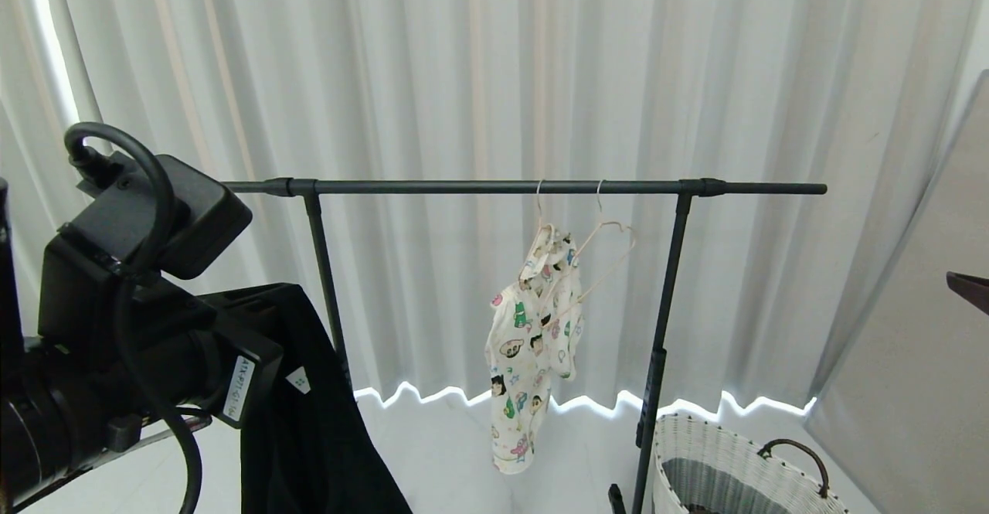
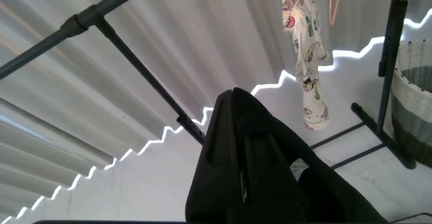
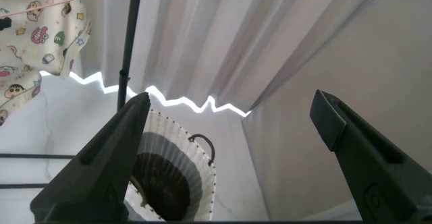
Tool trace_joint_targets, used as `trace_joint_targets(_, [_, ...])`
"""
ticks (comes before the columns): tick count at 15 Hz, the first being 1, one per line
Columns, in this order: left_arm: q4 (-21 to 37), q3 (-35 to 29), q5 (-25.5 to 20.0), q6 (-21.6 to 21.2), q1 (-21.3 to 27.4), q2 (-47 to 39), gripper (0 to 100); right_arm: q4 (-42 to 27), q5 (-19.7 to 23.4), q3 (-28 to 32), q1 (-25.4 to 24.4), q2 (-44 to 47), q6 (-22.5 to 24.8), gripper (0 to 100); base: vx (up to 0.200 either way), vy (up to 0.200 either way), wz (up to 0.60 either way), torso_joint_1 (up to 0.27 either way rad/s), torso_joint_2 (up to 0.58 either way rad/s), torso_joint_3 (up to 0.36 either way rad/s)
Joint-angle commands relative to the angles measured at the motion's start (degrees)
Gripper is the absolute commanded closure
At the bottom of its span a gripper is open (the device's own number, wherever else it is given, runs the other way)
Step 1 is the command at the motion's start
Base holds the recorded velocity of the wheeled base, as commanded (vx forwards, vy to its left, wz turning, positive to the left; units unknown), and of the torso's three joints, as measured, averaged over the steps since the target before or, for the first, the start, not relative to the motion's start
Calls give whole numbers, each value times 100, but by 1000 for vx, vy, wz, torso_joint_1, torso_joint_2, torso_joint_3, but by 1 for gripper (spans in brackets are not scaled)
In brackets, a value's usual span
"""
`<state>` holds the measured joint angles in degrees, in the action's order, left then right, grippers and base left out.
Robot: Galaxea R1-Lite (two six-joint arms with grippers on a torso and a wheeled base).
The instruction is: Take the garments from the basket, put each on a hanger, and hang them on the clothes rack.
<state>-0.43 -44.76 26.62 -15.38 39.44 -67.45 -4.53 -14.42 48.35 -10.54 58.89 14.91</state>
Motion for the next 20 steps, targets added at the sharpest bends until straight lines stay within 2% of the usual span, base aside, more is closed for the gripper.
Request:
trace_joint_targets(1, [-1, -6, 115, -52, 3, -31, 100, -4, 1, -1, 0, -1, 3, 0, 0, 0, 0, 0, 0, 0])
trace_joint_targets(3, [-1, -6, 423, -96, 3, -40, 100, 5, 1, -27, 0, -9, 12, 0, 0, 200, 0, 2, -10, -5])
trace_joint_targets(8, [-1, 3, 440, -88, 3, -31, 100, 5, 1, -54, -9, -18, 12, 0, 0, 200, 0, 3, -1, 1])
trace_joint_targets(14, [-10, 3, 431, -88, 20, 4, 100, 5, 1, -62, -27, -1, 3, 0, 0, 0, 0, 0, 0, 0])
trace_joint_targets(20, [-10, 3, 431, -96, 196, -14, 100, 5, 89, -54, -27, 26, 3, 0, 200, 0, 0, -1, 2, 1])
